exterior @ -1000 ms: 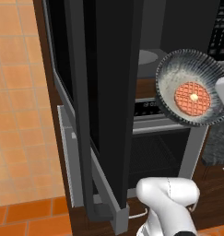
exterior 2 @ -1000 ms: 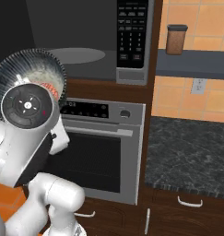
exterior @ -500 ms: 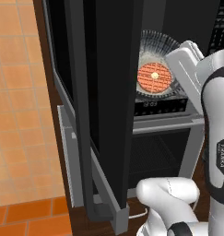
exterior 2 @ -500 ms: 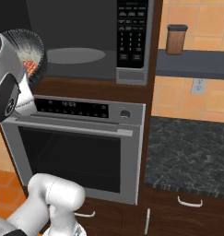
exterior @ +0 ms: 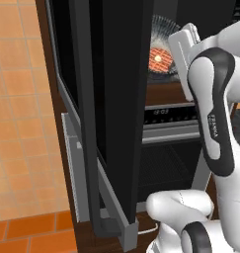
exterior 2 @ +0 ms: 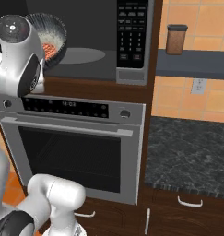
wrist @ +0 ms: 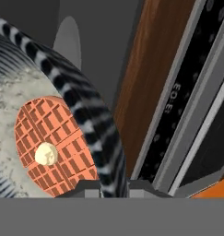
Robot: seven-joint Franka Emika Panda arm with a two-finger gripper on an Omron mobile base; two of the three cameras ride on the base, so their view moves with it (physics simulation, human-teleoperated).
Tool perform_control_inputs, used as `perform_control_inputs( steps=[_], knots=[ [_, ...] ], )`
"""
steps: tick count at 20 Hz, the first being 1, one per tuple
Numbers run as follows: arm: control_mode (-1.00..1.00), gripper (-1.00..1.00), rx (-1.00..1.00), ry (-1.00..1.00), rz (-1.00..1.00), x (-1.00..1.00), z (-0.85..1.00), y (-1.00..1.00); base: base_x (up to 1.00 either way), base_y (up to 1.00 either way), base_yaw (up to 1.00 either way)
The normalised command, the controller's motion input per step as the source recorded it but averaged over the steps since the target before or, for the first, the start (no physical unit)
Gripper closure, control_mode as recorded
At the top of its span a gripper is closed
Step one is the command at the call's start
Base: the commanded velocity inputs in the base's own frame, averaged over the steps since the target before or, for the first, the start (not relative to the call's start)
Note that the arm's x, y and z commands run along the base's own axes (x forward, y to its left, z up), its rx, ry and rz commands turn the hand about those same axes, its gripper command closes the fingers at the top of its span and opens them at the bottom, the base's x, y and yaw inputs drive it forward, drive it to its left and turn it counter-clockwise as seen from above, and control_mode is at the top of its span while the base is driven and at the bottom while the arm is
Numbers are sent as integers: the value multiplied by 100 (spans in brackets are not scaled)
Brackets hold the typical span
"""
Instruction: Open the microwave, place the bowl with waffle inside the microwave, then close the microwave door and turn it on.
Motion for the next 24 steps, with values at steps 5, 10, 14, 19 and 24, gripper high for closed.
perform_control_inputs(
  steps=[5,10,14,19,24],
  knots=[
    [-100,100,21,9,-13,100,0,10,0,0,0],
    [-100,100,17,1,-9,90,-7,12,0,0,0],
    [-100,100,3,4,-2,84,-5,32,0,0,0],
    [-100,100,0,23,0,96,-10,20,0,0,0],
    [-100,100,1,18,-10,76,-9,0,0,0,0]
  ],
)
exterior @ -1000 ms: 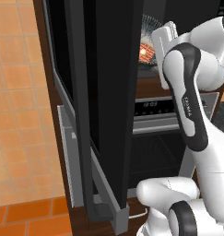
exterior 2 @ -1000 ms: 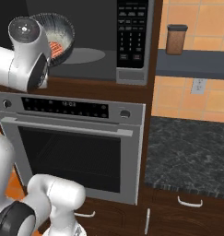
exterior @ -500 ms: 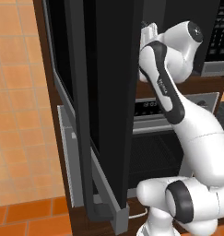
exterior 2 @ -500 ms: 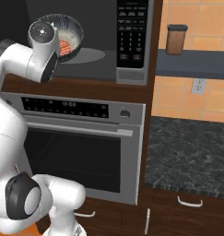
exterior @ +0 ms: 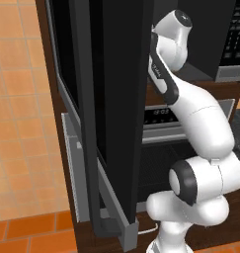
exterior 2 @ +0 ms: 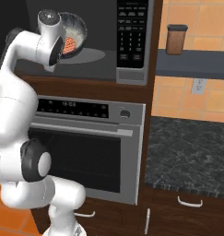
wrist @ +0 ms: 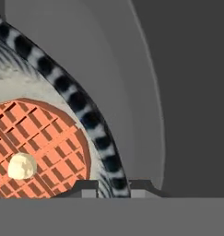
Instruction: Open the microwave, place the bowl with waffle inside the microwave, then close the microwave door and turn it on.
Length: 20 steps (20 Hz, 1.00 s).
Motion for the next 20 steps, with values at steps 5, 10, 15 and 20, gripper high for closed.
perform_control_inputs(
  steps=[5,10,15,20],
  knots=[
    [-100,-100,2,2,-18,13,-16,0,0,0,0],
    [-100,-100,7,-25,-6,-23,-7,0,0,0,0],
    [-100,-100,7,-30,-2,-32,4,-3,0,0,0],
    [-100,-100,4,-32,3,-99,48,-31,0,0,0]
  ],
)
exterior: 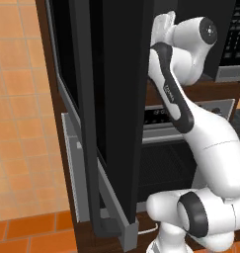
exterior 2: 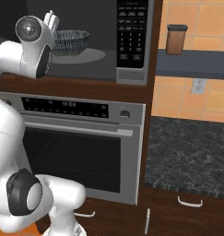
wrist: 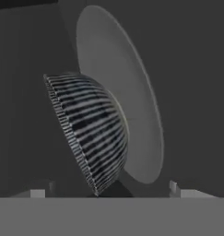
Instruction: Open the microwave, place the bowl with waffle inside the microwave, then close the microwave door and turn it on.
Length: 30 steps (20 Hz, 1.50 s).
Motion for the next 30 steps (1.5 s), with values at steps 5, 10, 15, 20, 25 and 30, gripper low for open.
perform_control_inputs(
  steps=[5,10,15,20,25,30],
  knots=[
    [-100,-100,0,-1,11,-92,46,-23,0,0,0],
    [-100,-100,-4,39,25,-73,-36,0,0,0,0],
    [-100,100,-11,7,21,-97,-25,47,0,0,0],
    [-100,100,-6,27,15,-51,-58,39,0,0,0],
    [-100,100,-1,2,24,-50,-90,13,0,0,0],
    [-100,100,-7,0,25,-70,-84,39,0,0,0]
  ],
)
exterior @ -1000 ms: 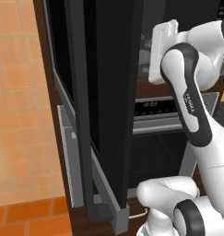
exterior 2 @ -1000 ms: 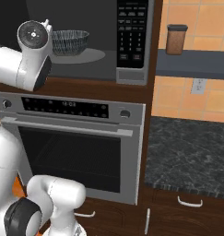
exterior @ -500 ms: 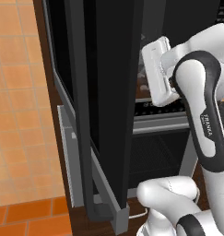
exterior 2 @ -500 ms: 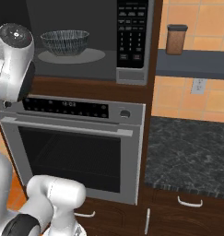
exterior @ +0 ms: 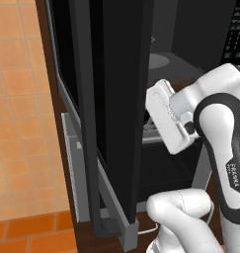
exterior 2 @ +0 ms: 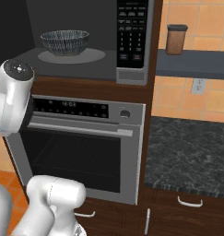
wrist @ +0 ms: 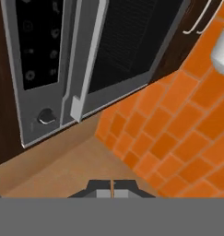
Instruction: Open the microwave, place the bowl with waffle inside the microwave, then close the microwave door and turn it on.
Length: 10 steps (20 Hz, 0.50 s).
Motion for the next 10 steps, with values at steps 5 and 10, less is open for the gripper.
perform_control_inputs(
  steps=[5,10],
  knots=[
    [-100,100,-7,0,23,-39,-84,50,0,0,0],
    [-100,100,-9,0,22,-26,-93,63,0,0,0]
  ],
)
